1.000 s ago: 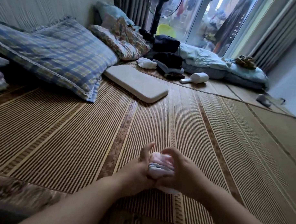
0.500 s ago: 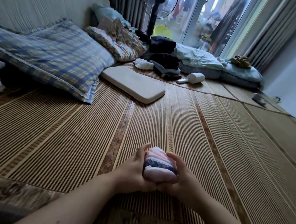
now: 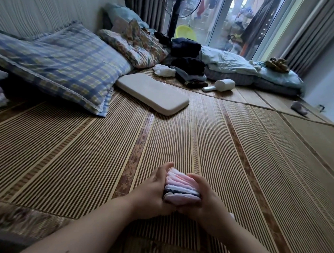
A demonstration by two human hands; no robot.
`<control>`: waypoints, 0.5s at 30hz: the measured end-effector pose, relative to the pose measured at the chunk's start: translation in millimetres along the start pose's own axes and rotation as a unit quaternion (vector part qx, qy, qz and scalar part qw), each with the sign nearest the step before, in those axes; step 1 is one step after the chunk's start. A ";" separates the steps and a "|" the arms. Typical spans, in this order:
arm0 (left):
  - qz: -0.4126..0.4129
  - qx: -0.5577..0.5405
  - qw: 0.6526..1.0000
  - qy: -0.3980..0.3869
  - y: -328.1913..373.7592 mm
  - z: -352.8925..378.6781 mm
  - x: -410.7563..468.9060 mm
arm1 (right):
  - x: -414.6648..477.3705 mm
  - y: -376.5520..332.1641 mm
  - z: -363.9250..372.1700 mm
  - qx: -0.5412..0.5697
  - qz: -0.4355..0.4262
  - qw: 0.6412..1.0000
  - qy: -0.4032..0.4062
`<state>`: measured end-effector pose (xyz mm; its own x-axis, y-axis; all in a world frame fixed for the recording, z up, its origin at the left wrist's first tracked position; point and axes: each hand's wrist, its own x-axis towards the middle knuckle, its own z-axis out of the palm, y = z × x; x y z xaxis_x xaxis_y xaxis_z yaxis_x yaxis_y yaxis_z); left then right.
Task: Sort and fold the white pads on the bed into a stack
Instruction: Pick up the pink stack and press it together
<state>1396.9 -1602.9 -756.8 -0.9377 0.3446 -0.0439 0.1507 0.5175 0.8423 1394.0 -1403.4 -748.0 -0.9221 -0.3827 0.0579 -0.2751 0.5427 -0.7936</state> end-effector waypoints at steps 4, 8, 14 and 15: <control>-0.014 -0.026 1.000 0.001 5.1 1.0 0.1 | 1.1 -6.8 -1.0 0.058 0.023 0.998 0.016; -0.028 -0.197 0.980 -0.013 26.8 -5.8 -0.3 | -5.3 -25.2 -11.8 0.221 0.058 0.973 0.036; -0.048 -0.349 0.933 0.075 80.3 -7.9 -27.8 | -23.6 -74.4 -33.6 0.271 0.086 0.951 0.125; -0.055 -0.341 0.936 0.068 89.9 -8.4 -36.3 | -29.1 -82.4 -37.0 0.259 0.089 0.953 0.129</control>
<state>1441.9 -1575.5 -675.0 -0.9738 0.1922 -0.1216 -0.1412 -0.0917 0.9857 1433.4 -1409.3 -661.9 -0.9963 -0.0852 -0.0122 0.0023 0.1148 -0.9934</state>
